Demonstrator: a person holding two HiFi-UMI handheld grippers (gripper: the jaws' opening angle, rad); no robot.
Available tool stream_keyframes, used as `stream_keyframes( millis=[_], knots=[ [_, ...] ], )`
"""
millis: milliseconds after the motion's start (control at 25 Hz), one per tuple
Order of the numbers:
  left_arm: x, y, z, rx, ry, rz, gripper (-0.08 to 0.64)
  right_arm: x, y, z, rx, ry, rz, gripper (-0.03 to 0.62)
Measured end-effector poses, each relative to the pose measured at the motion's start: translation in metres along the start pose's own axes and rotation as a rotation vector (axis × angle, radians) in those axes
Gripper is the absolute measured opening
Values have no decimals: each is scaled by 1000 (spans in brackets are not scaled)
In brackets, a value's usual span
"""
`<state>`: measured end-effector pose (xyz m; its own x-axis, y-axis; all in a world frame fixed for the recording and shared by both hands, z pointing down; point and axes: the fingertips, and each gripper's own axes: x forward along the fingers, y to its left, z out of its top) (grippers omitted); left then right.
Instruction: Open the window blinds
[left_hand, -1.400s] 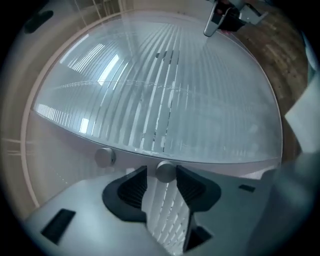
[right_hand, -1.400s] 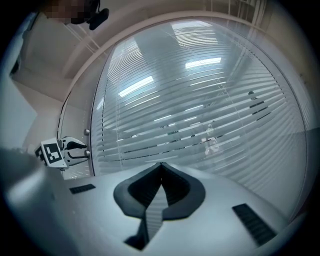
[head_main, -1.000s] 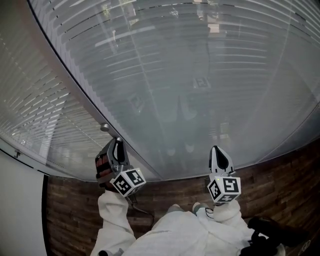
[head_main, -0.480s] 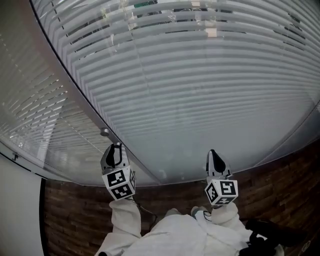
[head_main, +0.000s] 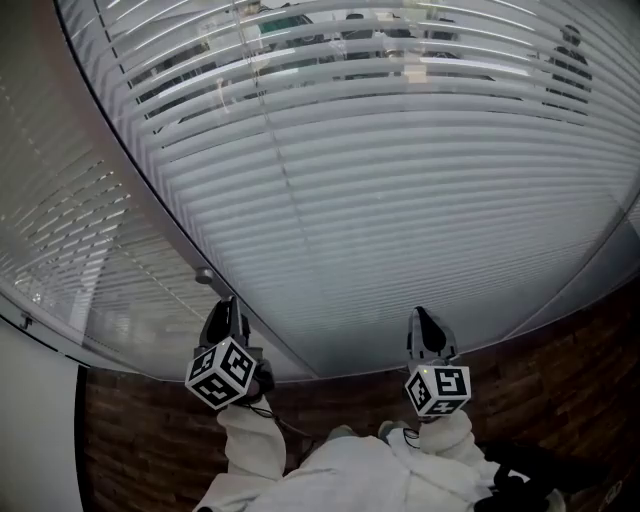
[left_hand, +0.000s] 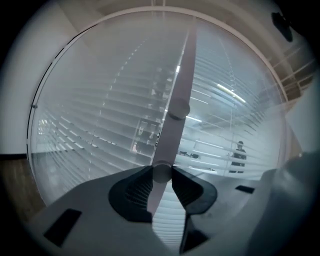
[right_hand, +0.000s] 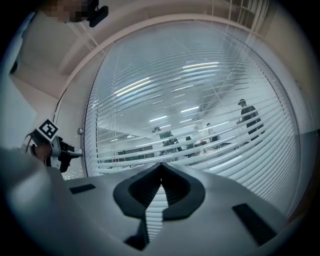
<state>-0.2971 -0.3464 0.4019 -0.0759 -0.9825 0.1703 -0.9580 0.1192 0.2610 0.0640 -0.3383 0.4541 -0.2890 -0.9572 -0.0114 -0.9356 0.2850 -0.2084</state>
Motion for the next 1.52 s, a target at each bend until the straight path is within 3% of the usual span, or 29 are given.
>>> stream_keyframes(
  millis=[240,440,640,720,880,1000,1160,1320,1400,1520],
  knots=[
    [-1,0,-2,-158,-10,-20,121,-4,-3,-1,1,6,-2,11],
    [-2,-10,-8,-420,-8,-102,121,-9,-9,2,3,3,-5,11],
    [-10,-19,-7,-513,-22,-126,121,-20,-16,6,4,2,-3,11],
    [-12,-20,-8,-517,-26,-127,121,-21,-17,6,3,2,-1,11],
    [-12,-21,-9,-450,-30,-126,121,-22,-17,6,-3,3,3,11],
    [-12,-20,-5,-266,-32,-86,123,-21,-16,6,-5,8,5,11],
    [-24,-19,1,-41,-80,39,123,-21,-11,4,-9,9,16,11],
    [-51,-35,-4,165,-211,158,123,-20,-6,3,-18,12,27,11],
    [-59,-59,-13,227,-267,112,120,-19,-2,4,-22,11,32,11],
    [-55,-107,-45,185,-211,-91,111,-19,3,6,-35,9,43,11]
  ],
)
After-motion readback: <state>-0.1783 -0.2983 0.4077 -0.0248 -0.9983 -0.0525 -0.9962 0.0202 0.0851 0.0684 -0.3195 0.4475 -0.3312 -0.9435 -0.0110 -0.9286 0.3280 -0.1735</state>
